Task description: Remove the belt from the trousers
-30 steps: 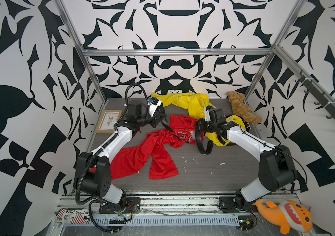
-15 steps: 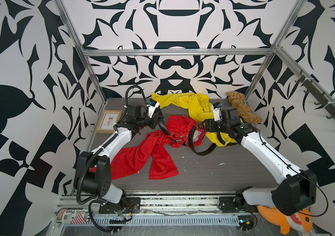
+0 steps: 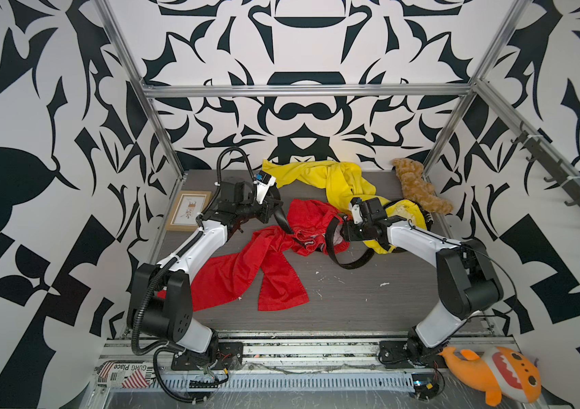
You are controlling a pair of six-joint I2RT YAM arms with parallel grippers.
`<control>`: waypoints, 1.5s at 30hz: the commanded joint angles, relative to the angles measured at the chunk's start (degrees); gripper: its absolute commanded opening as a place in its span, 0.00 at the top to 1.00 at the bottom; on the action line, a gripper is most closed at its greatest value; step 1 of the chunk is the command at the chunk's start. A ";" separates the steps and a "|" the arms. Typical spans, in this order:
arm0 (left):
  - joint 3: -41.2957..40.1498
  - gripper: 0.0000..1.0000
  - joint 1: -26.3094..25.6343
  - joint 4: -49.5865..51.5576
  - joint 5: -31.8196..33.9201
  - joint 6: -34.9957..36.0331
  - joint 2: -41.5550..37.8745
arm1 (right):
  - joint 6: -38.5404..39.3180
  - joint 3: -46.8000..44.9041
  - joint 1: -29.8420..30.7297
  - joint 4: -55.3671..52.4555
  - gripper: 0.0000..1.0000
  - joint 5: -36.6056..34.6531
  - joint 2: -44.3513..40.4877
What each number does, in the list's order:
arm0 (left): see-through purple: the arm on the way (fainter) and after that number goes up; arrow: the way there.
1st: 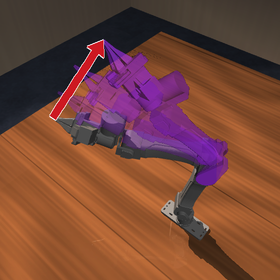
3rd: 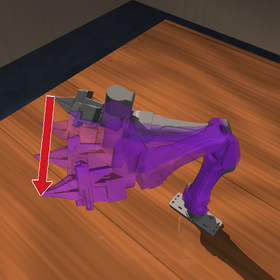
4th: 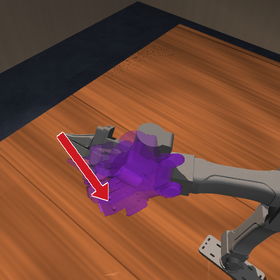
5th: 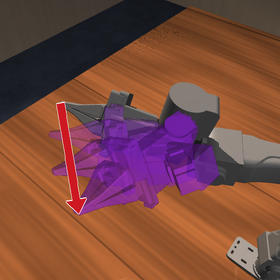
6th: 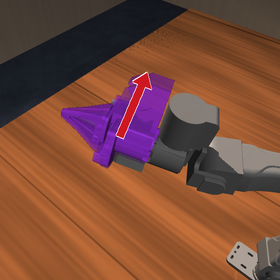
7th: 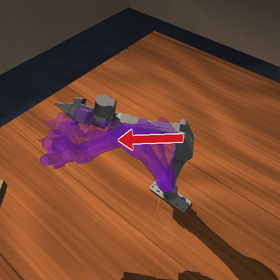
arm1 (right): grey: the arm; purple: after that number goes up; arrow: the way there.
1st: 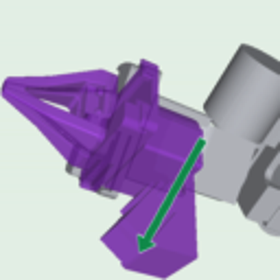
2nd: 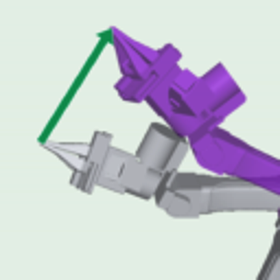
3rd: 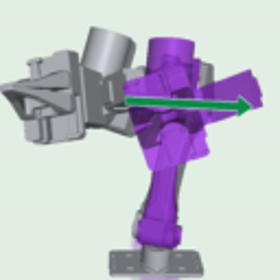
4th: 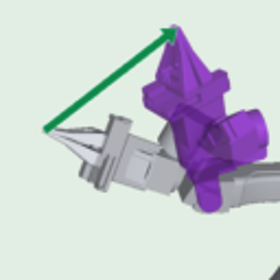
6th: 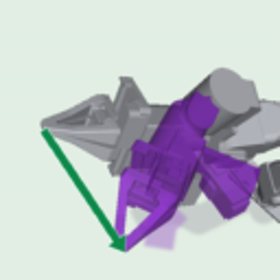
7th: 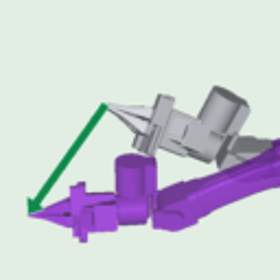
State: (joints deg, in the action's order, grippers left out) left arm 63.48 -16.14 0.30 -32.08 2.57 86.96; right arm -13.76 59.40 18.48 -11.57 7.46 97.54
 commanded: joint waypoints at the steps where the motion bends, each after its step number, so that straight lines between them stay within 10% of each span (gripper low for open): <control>1: -0.36 1.00 1.36 -1.26 3.79 -2.38 -2.59 | -4.93 2.84 0.24 6.72 0.90 0.37 2.47; 5: -2.97 0.99 2.40 1.59 9.95 -9.07 -1.76 | -5.36 5.27 0.32 4.09 1.00 -1.08 2.64; 10: -6.69 0.28 2.44 9.93 18.66 -16.68 -3.55 | -3.96 6.55 0.28 0.28 1.00 -4.46 -0.92; 16: -6.15 0.08 2.22 24.81 32.23 -20.42 -12.14 | -2.51 9.13 0.25 -3.87 1.00 -5.18 -2.97; 21: -0.29 0.07 -3.22 31.13 31.36 -18.63 -11.93 | -2.57 9.77 0.33 -3.82 1.00 -4.96 -2.74; 31: 24.40 0.29 -14.29 51.82 35.27 -11.21 14.22 | -2.24 9.95 0.33 -3.98 1.00 -5.27 -2.70; 45: 22.17 0.71 -14.89 51.80 40.51 -12.24 18.15 | -1.69 10.57 0.33 -4.07 1.00 -4.76 -3.57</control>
State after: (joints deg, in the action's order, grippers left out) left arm 87.70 -31.20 49.06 6.28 -9.28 106.83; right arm -16.16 66.76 18.85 -16.56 3.77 96.68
